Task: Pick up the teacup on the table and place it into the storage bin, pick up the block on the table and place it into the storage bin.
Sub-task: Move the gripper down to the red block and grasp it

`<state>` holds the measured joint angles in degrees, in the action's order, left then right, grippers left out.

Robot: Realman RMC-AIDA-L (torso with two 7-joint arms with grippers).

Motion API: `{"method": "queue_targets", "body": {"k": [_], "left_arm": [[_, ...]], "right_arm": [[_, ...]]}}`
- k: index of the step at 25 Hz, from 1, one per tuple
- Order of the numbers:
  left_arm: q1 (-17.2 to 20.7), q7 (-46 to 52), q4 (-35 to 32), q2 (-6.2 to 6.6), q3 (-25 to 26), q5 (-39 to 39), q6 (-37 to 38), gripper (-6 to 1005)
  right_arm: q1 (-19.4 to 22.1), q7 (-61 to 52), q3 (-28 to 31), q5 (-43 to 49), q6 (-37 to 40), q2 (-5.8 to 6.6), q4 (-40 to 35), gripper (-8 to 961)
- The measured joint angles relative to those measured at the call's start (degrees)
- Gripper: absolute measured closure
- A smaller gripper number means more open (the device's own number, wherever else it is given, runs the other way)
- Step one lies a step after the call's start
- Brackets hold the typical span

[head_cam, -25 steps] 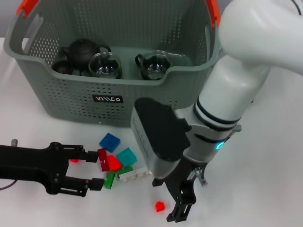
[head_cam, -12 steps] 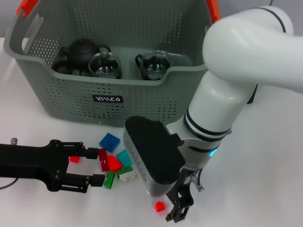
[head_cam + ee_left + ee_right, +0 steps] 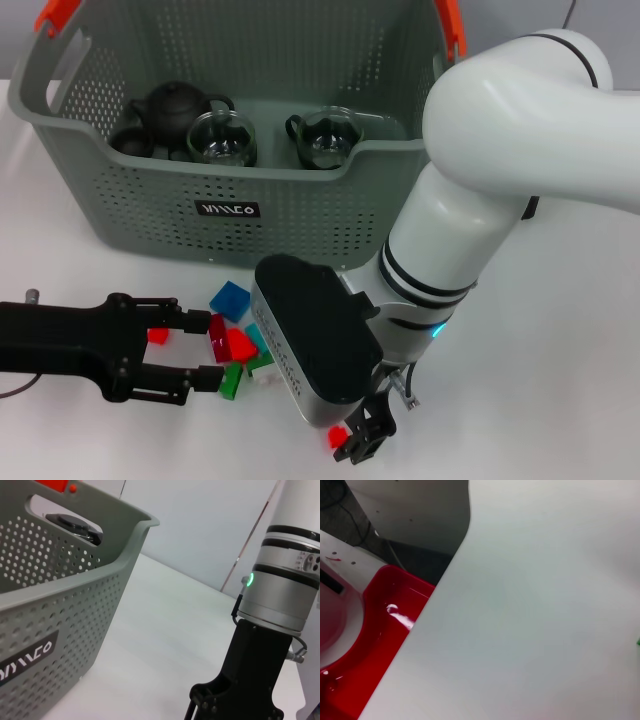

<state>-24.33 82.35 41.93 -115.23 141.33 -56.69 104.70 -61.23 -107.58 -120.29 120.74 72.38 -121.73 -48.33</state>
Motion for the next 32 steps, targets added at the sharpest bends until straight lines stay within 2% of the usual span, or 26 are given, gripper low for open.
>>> {"method": "queue_targets", "body": {"k": [13,19,29,32], "left_arm": [[-0.3,0.0,-0.1,-0.16,0.0,0.0,-0.1,201],[-0.3,0.0,-0.1,-0.17,0.0,0.0,-0.1,201],[-0.4,0.0,-0.1,-0.11,0.0,0.3,-0.1,201],[-0.4,0.0,-0.1,-0.05,0.0,0.4,0.0,201]], "right_arm": [[0.7,0.2,-0.4,-0.3,-0.1,0.00,0.2,339],[0.9,-0.4,-0.5,-0.3,-0.4,0.00,0.4,542],[1.0,-2.5,-0.2,-0.4,1.6,0.26,-0.1,771],[1.2,-3.2,0.3,-0.5,1.7,0.50,-0.7,781]]}}
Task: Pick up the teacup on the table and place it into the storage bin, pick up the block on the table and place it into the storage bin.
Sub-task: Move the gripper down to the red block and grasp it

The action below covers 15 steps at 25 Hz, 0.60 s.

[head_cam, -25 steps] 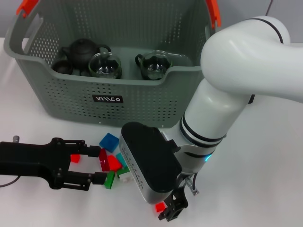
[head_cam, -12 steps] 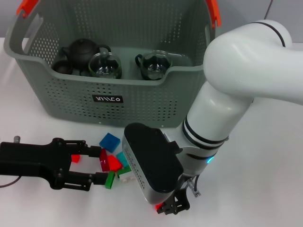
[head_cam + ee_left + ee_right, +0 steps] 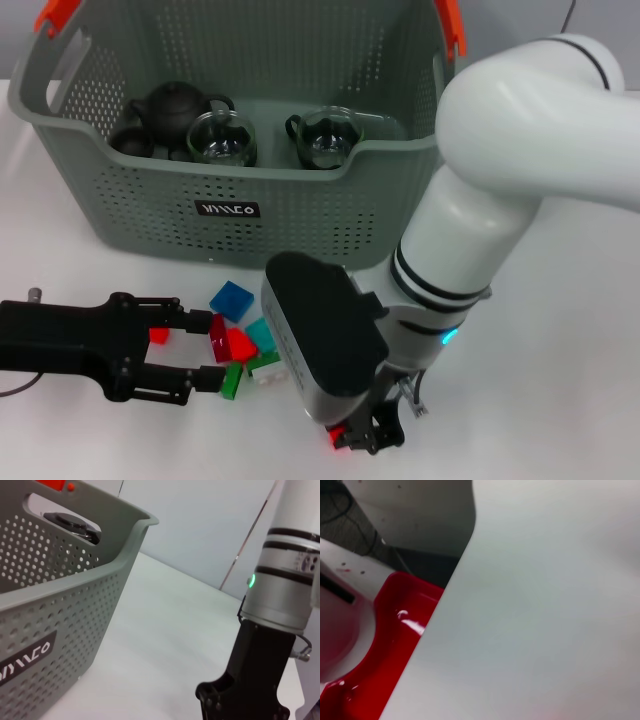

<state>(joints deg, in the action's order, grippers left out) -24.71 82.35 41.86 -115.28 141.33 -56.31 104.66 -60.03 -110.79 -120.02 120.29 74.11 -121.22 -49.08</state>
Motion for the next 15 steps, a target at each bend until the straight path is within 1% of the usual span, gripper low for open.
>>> {"method": "queue_targets", "body": {"k": [2,5,9,15], "left_arm": [[0.0,0.0,0.0,0.16,0.0,0.0,0.3,201],[0.1,0.0,0.1,0.33,0.0,0.1,0.6,201],[0.2,0.0,0.1,0.65,0.0,0.1,0.7,201],[0.4,0.0,0.1,1.00,0.0,0.1,0.7,202]], "right_arm": [[0.1,-0.6,1.1,0.0,0.3,0.30,-0.7,788],[0.4,-0.8,5.1,0.2,2.8,0.69,-1.6,807],[1.0,-0.6,10.6,0.7,6.3,0.91,-3.2,832],[2.1,-0.9,21.3,4.0,13.0,0.99,-6.9,834]]}}
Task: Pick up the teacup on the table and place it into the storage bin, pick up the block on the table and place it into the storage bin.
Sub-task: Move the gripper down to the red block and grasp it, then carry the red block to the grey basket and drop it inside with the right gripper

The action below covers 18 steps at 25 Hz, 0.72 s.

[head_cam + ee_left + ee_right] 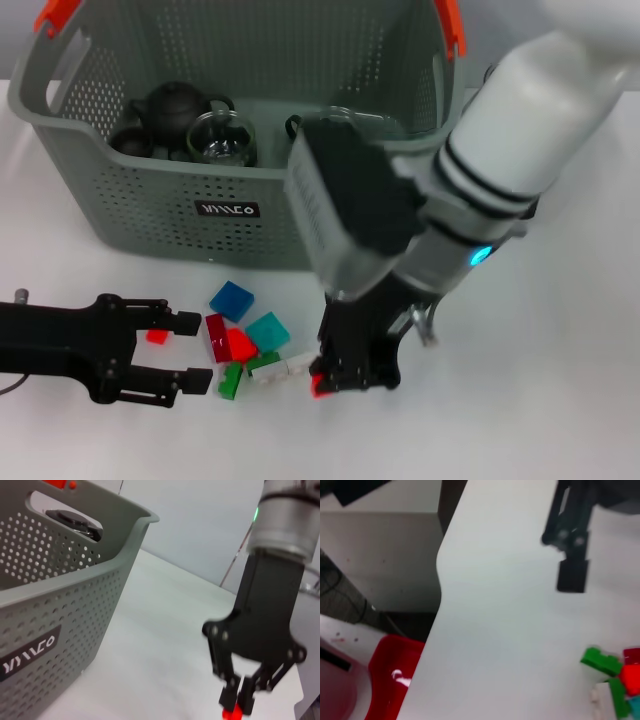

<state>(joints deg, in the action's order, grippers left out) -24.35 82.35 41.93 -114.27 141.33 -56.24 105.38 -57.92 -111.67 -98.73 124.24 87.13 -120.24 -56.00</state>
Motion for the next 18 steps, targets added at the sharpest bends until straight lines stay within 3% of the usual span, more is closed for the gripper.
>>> {"method": "queue_targets", "body": {"k": [4,11,14,16,18], "left_arm": [[0.1,0.2,-0.1,0.45,0.0,0.0,0.4,202],[0.2,0.4,-0.1,0.55,0.0,-0.2,1.0,202],[0.1,0.5,0.2,0.38,0.0,-0.2,1.4,202],[-0.2,0.5,0.2,0.35,0.0,-0.1,1.6,202],[-0.3,0.5,0.2,0.36,-0.3,-0.1,1.6,203]], "right_arm": [[0.6,-0.1,8.3,1.1,6.0,0.09,-3.8,838],[-2.0,-1.0,29.3,0.8,16.1,0.28,-13.0,837],[-3.2,-1.5,34.6,1.5,12.1,0.36,-13.6,830],[-3.2,-1.8,36.1,2.7,3.4,0.60,-11.3,822],[-3.2,-1.8,36.2,3.2,0.3,0.69,-9.7,815]]}}
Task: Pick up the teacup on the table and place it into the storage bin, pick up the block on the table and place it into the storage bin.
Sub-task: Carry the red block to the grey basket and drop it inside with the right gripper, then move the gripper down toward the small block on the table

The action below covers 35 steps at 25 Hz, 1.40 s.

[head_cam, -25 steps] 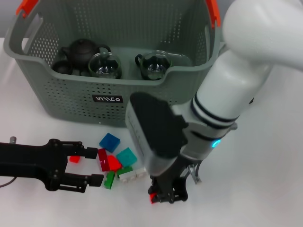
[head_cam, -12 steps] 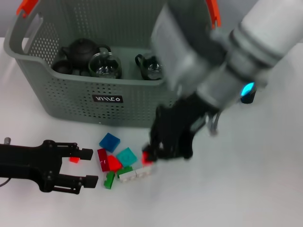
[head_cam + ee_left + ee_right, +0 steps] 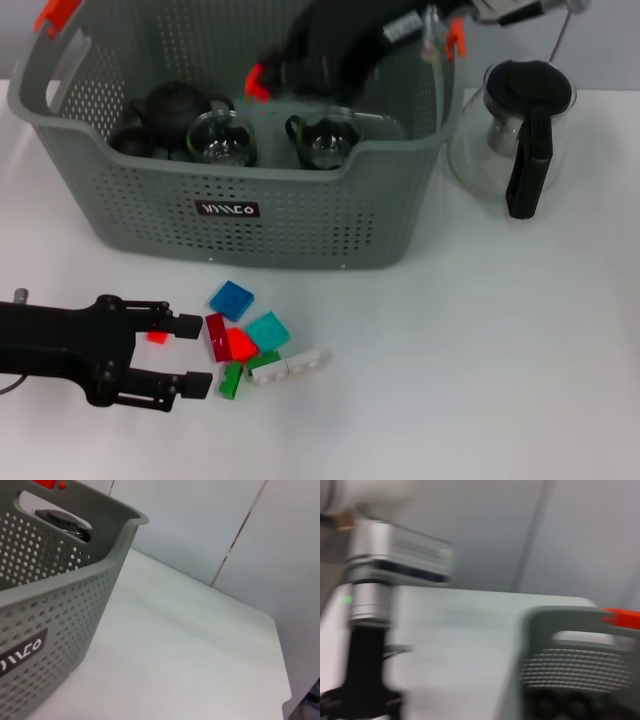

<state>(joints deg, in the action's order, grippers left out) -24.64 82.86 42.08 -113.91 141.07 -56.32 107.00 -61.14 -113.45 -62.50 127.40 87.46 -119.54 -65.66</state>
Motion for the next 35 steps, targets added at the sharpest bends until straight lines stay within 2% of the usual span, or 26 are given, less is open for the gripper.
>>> {"method": "queue_targets", "body": {"k": [5,9,13,19,22,23,29,32,35], "left_arm": [[-0.5,-0.1,0.0,0.14,-0.3,0.1,0.1,203],[-1.3,0.0,-0.1,0.35,-0.3,1.0,0.1,202],[-2.1,0.0,-0.2,0.34,-0.4,2.3,0.0,203],[-2.6,0.0,-0.2,0.23,-0.3,3.0,0.1,204],[-2.5,0.1,-0.1,0.36,0.0,3.1,0.1,203],[-2.4,0.2,-0.1,0.46,0.0,3.1,0.1,203],[-2.0,0.7,-0.2,0.97,0.1,3.2,0.0,203],[-1.8,0.8,-0.2,1.03,0.0,3.6,0.1,202],[-1.8,0.8,-0.2,1.00,0.1,4.5,0.1,202]], "right_arm": [[-1.8,0.6,-0.3,1.8,-13.4,1.21,12.2,796],[-3.9,1.1,-0.4,2.9,-18.4,2.02,20.1,782],[-4.7,1.0,-0.4,3.9,-19.1,2.10,22.4,767],[-4.0,0.6,0.1,4.1,-20.7,1.73,21.2,637],[-1.8,0.5,0.3,2.2,-14.7,1.45,13.5,571],[-1.8,0.5,0.3,2.2,-14.7,1.45,13.5,550],[2.0,1.4,0.2,-5.0,7.6,1.96,2.4,321],[3.7,1.0,-1.1,-4.2,17.0,1.05,-1.9,212],[4.3,0.0,-3.8,-0.6,20.8,0.07,-3.1,111]]}}
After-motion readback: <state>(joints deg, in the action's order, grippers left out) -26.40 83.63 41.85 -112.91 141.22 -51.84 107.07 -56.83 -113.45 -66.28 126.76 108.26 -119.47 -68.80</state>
